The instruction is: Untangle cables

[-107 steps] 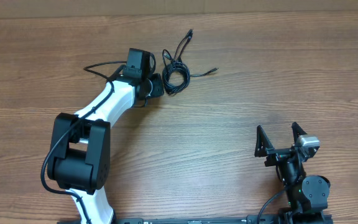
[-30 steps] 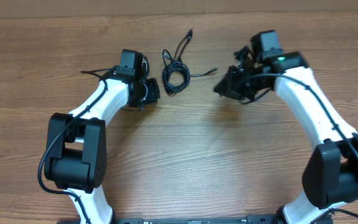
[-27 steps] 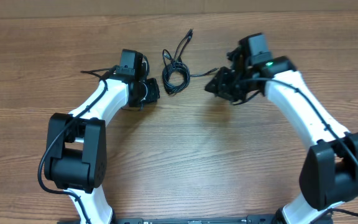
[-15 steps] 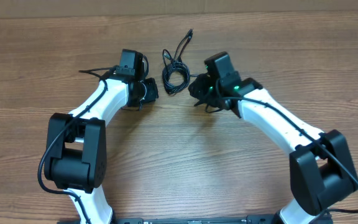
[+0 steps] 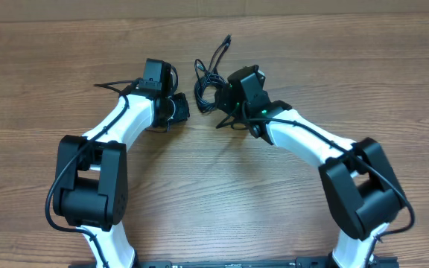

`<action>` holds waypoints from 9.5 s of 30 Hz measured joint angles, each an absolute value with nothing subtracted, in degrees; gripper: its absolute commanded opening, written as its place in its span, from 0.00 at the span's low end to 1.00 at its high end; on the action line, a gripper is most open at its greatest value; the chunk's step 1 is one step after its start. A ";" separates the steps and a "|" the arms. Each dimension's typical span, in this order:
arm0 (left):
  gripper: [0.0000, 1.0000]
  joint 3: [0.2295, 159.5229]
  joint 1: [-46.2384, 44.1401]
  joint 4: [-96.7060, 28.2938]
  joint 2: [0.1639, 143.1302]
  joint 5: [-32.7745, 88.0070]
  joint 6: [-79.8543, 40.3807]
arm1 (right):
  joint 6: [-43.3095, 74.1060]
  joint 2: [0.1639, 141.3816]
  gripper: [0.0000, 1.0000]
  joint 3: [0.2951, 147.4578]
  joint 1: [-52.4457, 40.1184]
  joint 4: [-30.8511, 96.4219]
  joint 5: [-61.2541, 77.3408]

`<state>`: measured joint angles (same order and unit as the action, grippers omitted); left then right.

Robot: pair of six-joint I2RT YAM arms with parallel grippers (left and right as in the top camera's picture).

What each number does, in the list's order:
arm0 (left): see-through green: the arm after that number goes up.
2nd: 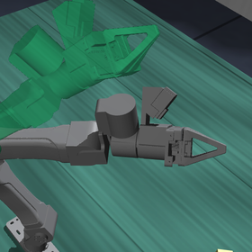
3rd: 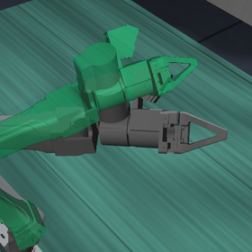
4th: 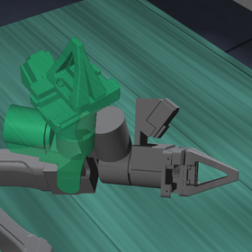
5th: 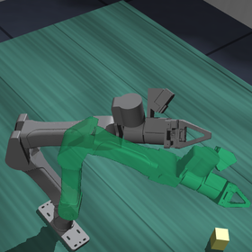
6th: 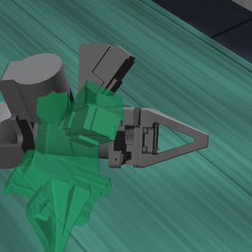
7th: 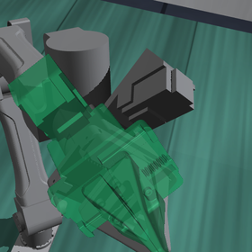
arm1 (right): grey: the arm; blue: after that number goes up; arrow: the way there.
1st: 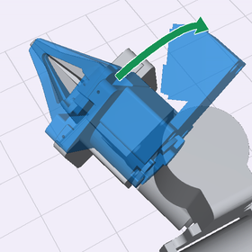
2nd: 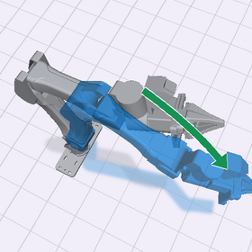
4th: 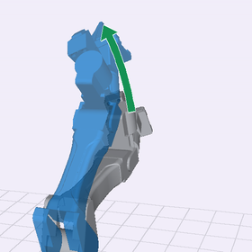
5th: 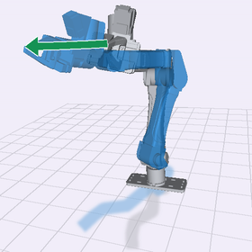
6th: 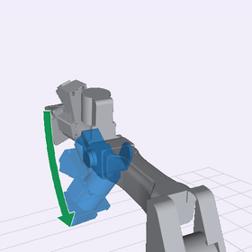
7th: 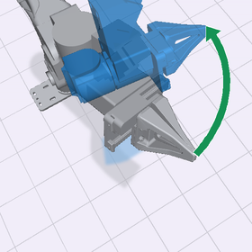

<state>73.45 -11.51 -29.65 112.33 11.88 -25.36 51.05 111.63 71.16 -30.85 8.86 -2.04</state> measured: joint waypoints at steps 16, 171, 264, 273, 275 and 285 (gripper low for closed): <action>0.30 73.45 -11.51 -28.71 112.33 11.73 -25.36 | 51.03 120.46 0.46 71.13 -30.85 -0.05 -4.08; 0.09 73.34 -9.80 -40.16 104.84 7.66 -19.00 | 44.73 110.52 0.11 71.50 -33.85 27.20 10.15; 0.04 69.12 -3.84 -34.68 110.93 45.23 13.15 | 34.24 110.87 0.13 68.03 -17.80 35.62 32.93; 0.04 69.12 -6.22 -34.22 110.93 45.54 13.96 | 28.40 110.87 0.48 68.03 -8.25 36.05 52.42; 0.04 69.12 -6.50 -34.17 110.93 45.58 14.15 | 28.23 110.87 0.48 68.03 -8.32 36.05 54.11; 0.04 69.12 -10.15 -34.04 110.93 45.74 17.82 | 30.89 110.87 0.48 68.03 -10.33 31.81 56.77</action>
<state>69.12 -10.15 -34.04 110.93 45.74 17.82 30.89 110.87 68.03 -10.33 31.81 56.77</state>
